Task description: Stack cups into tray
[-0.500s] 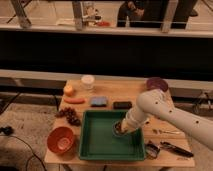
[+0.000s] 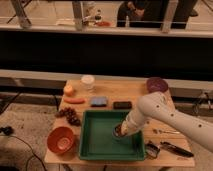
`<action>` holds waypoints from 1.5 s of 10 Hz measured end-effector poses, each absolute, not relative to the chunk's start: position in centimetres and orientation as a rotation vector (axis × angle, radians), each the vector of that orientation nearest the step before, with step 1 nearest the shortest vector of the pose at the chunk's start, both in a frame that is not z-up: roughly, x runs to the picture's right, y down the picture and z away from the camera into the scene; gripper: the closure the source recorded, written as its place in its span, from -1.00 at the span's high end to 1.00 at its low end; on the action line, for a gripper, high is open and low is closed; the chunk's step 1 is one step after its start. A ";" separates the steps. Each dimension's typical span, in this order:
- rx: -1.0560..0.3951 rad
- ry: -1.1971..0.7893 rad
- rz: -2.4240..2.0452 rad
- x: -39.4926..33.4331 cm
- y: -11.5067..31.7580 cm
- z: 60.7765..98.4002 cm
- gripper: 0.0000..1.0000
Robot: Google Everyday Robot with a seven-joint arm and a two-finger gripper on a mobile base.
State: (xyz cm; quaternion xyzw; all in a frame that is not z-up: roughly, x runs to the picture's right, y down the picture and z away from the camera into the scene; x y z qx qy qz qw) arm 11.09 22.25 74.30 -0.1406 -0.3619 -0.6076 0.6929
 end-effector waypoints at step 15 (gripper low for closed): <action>-0.298 -0.809 -1.337 10.4 24.6 71.5 -0.14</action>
